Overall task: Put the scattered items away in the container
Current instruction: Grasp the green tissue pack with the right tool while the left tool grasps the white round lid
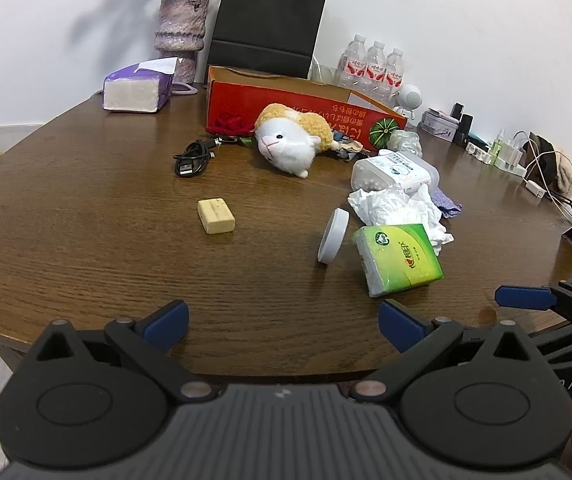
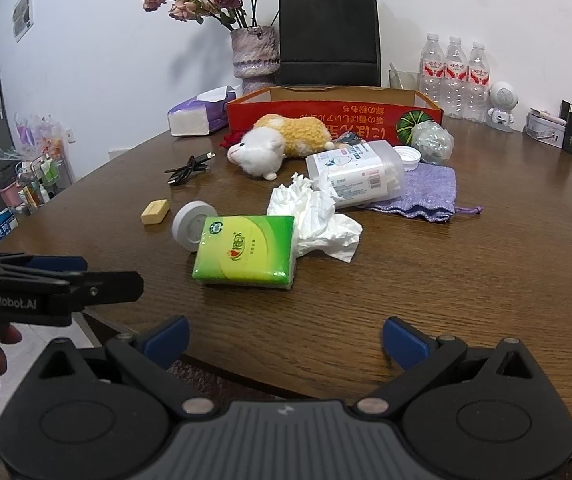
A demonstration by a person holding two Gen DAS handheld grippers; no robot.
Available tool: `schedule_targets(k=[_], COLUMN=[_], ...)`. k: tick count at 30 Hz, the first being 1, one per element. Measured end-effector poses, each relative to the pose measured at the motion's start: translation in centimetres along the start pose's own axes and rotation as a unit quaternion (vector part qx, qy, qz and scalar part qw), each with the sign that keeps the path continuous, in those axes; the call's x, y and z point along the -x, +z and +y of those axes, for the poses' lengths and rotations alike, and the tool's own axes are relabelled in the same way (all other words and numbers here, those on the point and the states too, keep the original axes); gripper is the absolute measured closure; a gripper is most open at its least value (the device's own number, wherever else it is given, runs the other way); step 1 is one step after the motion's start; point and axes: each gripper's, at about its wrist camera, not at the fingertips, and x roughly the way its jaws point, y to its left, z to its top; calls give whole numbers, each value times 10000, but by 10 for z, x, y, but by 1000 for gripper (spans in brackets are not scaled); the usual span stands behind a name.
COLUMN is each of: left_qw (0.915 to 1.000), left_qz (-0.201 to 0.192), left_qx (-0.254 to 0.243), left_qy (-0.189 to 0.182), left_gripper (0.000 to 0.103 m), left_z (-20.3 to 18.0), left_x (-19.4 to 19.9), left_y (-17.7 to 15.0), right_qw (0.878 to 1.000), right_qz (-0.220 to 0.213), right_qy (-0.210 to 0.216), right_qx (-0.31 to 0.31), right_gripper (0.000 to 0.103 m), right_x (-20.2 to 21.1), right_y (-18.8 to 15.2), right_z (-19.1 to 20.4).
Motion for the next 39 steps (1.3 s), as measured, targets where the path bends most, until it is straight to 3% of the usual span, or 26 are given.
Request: schedule_targets(k=[9,16,19,21,28,33,35,37,39], left_qw=[9995,9992,9992,9993,9990,9989,9991,9990,9990], left_qz=[-266,-337,-325,-316,-307,-226,-171,-109,-36], left_qx=[-123,-212,-223,-202,-181,-221,-260,-344,-402], left_qy=[128,6,-58,-79,-270,-332,-297,-258,-197], left_gripper=[0,3,4,4,10,23,33,52,93], left_z=[2,1,2,3,-5,-17,-22,-26,-28], left_x=[-9,-17,-20,-22,-33,-49,-55,-59,-63], left_y=[15,28,32,34,40,44,45,44,42], right_qw=[9997,9990,9987,9987,9966,9954,9953,9952,9953], right_qz=[-80,-194,-219,-260,-646,-713,-717,-732,-752], right_qy=[-73,-223,-319,-321,-510,-636,-645,-640,-606], right_qx=[234,339,319,290,43,-46,-75,-95,-104], right_gripper=[0,1,15,39,40,39,39,39,39], right_x=[-23,-42,-49,-50,-33,-28,-27,-27,-26], right_y=[11,23,27,29,30,31,31,31,31], right_z=[19,34,34,31,5,-12,-17,-21,-24])
